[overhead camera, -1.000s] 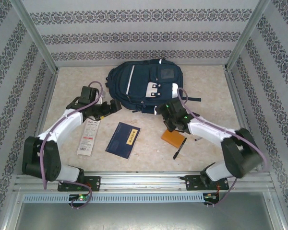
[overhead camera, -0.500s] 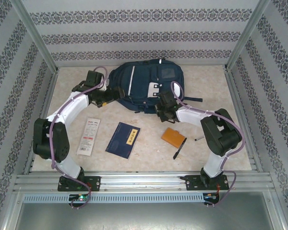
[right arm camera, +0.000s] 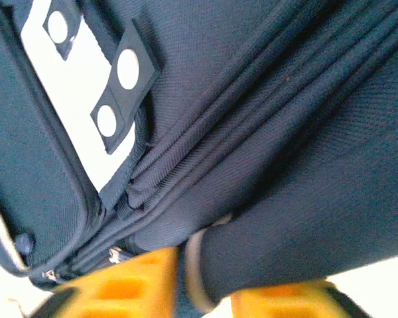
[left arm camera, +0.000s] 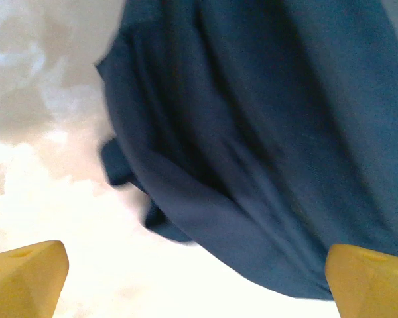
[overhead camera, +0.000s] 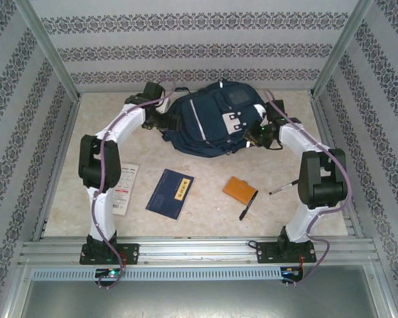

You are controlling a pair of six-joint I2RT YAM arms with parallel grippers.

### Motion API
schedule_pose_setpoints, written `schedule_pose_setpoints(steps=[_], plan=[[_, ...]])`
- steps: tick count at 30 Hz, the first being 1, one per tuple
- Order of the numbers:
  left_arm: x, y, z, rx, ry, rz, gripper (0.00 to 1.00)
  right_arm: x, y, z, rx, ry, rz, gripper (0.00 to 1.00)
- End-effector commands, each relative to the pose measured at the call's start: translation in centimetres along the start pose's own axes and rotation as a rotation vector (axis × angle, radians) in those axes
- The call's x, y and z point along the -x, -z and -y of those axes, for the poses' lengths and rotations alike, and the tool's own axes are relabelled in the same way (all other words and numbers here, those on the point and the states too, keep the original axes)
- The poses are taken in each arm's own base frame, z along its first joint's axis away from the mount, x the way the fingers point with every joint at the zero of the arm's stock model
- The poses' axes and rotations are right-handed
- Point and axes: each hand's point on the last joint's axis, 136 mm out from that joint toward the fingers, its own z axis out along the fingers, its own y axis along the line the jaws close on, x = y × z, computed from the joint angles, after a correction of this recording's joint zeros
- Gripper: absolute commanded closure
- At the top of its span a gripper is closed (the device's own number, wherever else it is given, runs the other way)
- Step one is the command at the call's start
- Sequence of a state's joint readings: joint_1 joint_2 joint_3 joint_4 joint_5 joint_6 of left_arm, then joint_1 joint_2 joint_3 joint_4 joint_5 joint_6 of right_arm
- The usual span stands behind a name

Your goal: Pack books, pencil case, and school supplies into a backpack

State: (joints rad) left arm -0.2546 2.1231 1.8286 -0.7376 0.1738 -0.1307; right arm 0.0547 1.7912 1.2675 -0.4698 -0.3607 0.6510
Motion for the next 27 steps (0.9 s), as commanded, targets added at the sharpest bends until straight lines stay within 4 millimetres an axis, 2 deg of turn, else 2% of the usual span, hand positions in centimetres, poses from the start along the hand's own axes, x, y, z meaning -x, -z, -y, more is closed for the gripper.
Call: schedule_pose_setpoints(steps=[1, 3, 6, 8, 11, 13, 16, 20, 22, 24, 25, 27], plan=[[-0.5, -1.0, -0.4, 0.11, -0.099, -0.031, 0.01, -0.8, 1.8, -1.1, -0.033, 0.082, 0.0, 0.54], [-0.2, -2.1, -0.4, 0.121, -0.095, -0.021, 0.01, -2.0, 2.9, -2.2, -0.092, 0.137, 0.045, 0.47], [-0.1, -3.9, 0.2, 0.096, -0.081, -0.016, 0.01, -4.6, 2.9, -3.7, -0.107, 0.14, 0.053, 0.39], [-0.5, -5.1, 0.8, 0.072, -0.087, -0.029, 0.01, -5.7, 2.4, -3.7, -0.125, 0.111, 0.049, 0.36], [-1.8, -6.4, 1.8, 0.045, -0.084, -0.07, 0.02, -6.2, 1.2, -2.9, -0.121, 0.058, 0.047, 0.35], [-2.8, -7.0, 1.9, 0.045, -0.085, -0.084, 0.12, -6.5, 0.5, -3.0, -0.114, 0.084, 0.016, 0.35], [-4.4, -7.0, 1.4, 0.06, -0.083, -0.111, 0.3, -7.2, 0.1, -3.2, -0.105, 0.218, -0.029, 0.36], [-6.3, -6.1, 1.8, 0.011, -0.076, -0.111, 0.49, -6.7, -0.1, -1.5, -0.144, 0.331, -0.045, 0.36], [-6.8, -5.6, 2.7, -0.047, -0.056, -0.104, 0.65, -6.6, 0.0, -1.1, -0.127, 0.328, -0.062, 0.37], [-6.8, -4.3, 4.3, -0.139, -0.026, -0.1, 0.91, -7.0, 0.5, -1.5, -0.084, 0.338, -0.065, 0.37], [-6.5, -3.4, 5.2, -0.191, -0.005, -0.097, 0.99, -7.3, 0.8, -2.1, -0.046, 0.359, -0.066, 0.37], [-5.7, -1.3, 6.6, -0.266, 0.045, -0.071, 1.0, -8.1, 1.5, -2.6, -0.014, 0.414, -0.067, 0.37]])
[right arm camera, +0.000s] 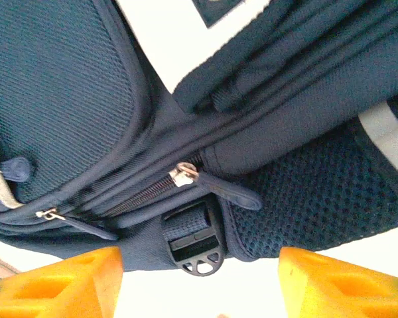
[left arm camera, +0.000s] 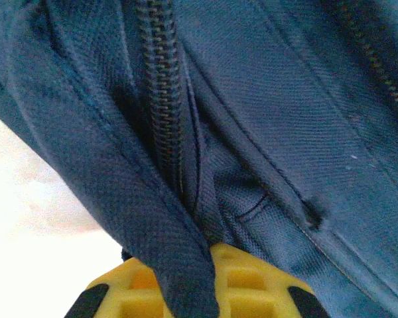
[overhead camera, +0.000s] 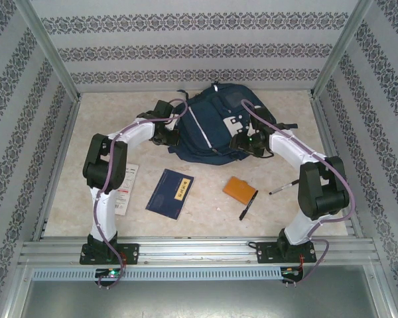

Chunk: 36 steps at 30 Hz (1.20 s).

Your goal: Pack books, pencil case, and school supplies into a backpack

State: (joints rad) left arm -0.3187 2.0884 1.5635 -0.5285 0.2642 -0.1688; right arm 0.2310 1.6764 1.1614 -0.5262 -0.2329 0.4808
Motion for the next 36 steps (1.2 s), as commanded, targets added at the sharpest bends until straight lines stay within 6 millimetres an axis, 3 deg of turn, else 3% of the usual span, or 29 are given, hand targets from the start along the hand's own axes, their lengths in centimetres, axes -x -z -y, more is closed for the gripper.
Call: schedule_pose_setpoints(steps=[1, 6, 11, 19, 23, 26, 30, 33, 36], plan=[[-0.2, 3.3, 3.9, -0.188, 0.081, -0.006, 1.0, -1.5, 1.6, -1.7, 0.074, 0.139, 0.005, 0.37], [1.7, 8.4, 7.0, -0.311, 0.174, 0.038, 1.0, -4.9, 2.6, -2.1, 0.156, 0.222, 0.026, 0.38], [3.1, 11.9, 8.1, -0.348, 0.235, 0.068, 1.0, -6.8, 3.2, -0.8, 0.204, 0.236, 0.036, 0.34], [6.3, 17.5, 10.8, -0.458, 0.286, 0.131, 1.0, -4.8, 4.0, -1.7, 0.313, 0.3, 0.162, 0.34], [7.6, 19.7, 11.7, -0.496, 0.281, 0.185, 1.0, -3.4, 3.7, -2.4, 0.337, 0.356, 0.209, 0.43], [8.1, 20.5, 11.6, -0.486, 0.273, 0.223, 1.0, -2.8, 3.0, -1.8, 0.308, 0.38, 0.247, 0.46], [9.1, 21.5, 12.0, -0.508, 0.283, 0.26, 1.0, -1.4, 3.4, -0.5, 0.277, 0.332, 0.315, 0.43], [10.1, 22.7, 12.4, -0.526, 0.295, 0.289, 1.0, -1.5, 3.3, -0.1, 0.283, 0.285, 0.324, 0.41], [11.0, 24.2, 12.8, -0.542, 0.293, 0.329, 1.0, -2.6, 2.7, -1.3, 0.402, 0.239, 0.324, 0.34]])
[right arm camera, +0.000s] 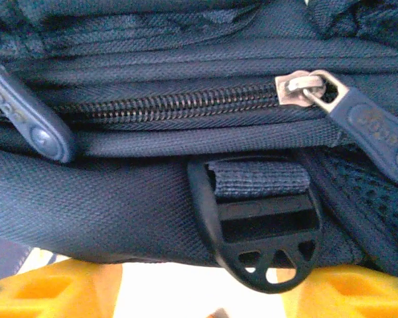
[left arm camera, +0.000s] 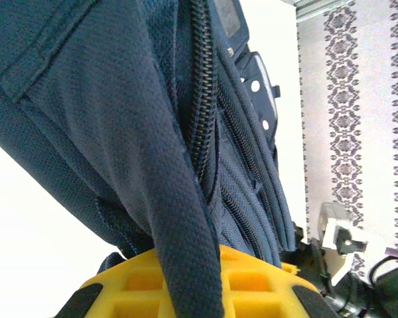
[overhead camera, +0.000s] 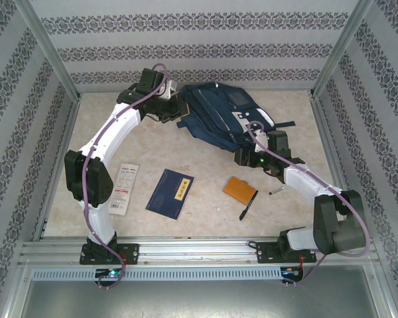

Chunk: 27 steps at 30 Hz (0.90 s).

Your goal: Pack books, pencil case, and school supplies into a backpack

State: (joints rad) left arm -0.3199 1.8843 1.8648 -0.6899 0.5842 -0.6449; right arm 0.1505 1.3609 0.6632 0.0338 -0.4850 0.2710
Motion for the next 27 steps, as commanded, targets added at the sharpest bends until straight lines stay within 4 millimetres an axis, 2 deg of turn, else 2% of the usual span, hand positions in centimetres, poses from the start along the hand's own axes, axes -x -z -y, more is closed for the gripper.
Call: schedule_pose_setpoints(steps=[1, 4, 7, 14, 16, 20, 24, 27], plan=[[2.7, 4.9, 6.5, -0.16, -0.071, 0.134, 1.0, 0.2, -0.2, -0.7, 0.071, -0.041, 0.089, 0.33], [3.3, 5.6, 7.2, -0.177, -0.058, 0.169, 1.0, 0.1, -0.1, 0.2, 0.037, -0.018, 0.192, 0.31], [3.5, 6.2, 7.8, -0.201, -0.047, 0.184, 1.0, 0.9, -0.1, 0.4, 0.043, -0.012, 0.223, 0.32], [3.1, 6.2, 7.9, -0.214, -0.033, 0.177, 1.0, 2.3, -1.8, -1.1, 0.165, 0.068, 0.225, 0.4], [3.0, 6.2, 7.8, -0.218, -0.032, 0.176, 1.0, 2.8, -2.2, -1.3, 0.191, 0.078, 0.227, 0.46], [3.0, 6.2, 7.7, -0.213, -0.034, 0.175, 1.0, 3.3, -2.3, -1.7, 0.227, 0.091, 0.248, 0.7], [3.0, 6.0, 7.3, -0.191, -0.051, 0.184, 1.0, 2.4, -1.9, -2.3, 0.267, 0.111, 0.22, 0.9], [3.0, 5.6, 6.8, -0.175, -0.053, 0.183, 1.0, 1.2, -1.2, -3.6, 0.337, 0.109, 0.17, 1.0]])
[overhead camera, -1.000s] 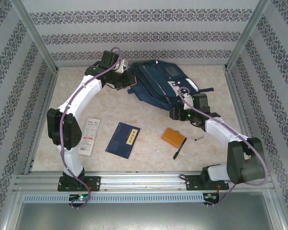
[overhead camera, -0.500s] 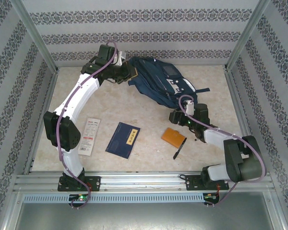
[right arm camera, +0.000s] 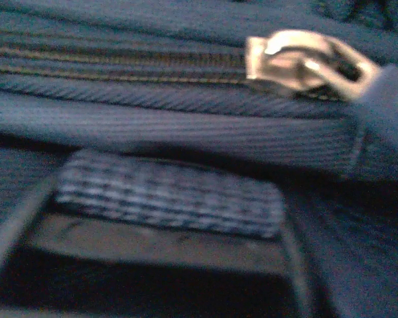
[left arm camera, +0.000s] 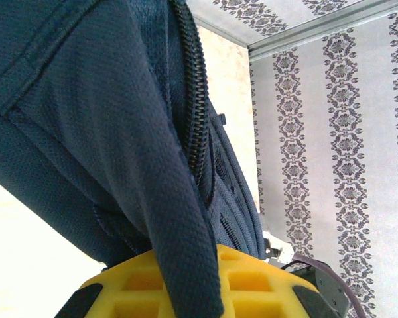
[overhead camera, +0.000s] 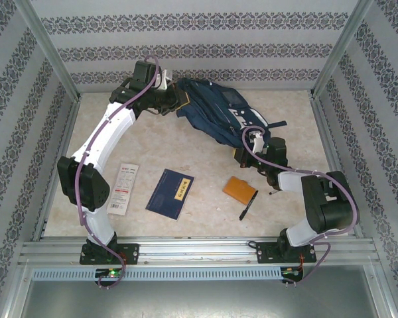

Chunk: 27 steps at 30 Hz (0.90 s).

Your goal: Pack books, pencil case, and school supplies into a backpack

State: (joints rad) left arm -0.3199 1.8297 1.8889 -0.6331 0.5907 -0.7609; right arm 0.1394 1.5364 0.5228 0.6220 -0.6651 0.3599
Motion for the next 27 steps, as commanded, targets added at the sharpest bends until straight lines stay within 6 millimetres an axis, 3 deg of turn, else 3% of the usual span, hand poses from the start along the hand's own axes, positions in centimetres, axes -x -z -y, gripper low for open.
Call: schedule_pose_setpoints(steps=[1, 11, 15, 22, 27], plan=[[1.5, 2.3, 3.4, -0.093, -0.104, 0.094, 1.0, 0.1, 0.8, -3.2, 0.146, 0.037, -0.026, 1.0], [1.0, -0.4, -0.7, 0.012, -0.113, 0.067, 1.0, -2.6, 0.8, -11.4, 0.421, 0.064, -0.269, 1.0], [0.8, -1.1, -2.3, 0.059, -0.126, 0.066, 1.0, -2.4, 0.5, -14.5, 0.49, 0.061, -0.342, 1.0], [-0.8, -3.0, -5.1, 0.078, -0.088, 0.035, 1.0, 0.8, -1.8, -16.6, 0.32, -0.088, -0.331, 1.0], [-2.2, -4.2, -6.8, 0.079, -0.042, 0.007, 1.0, 0.1, -3.6, -17.1, 0.202, -0.225, -0.343, 1.0]])
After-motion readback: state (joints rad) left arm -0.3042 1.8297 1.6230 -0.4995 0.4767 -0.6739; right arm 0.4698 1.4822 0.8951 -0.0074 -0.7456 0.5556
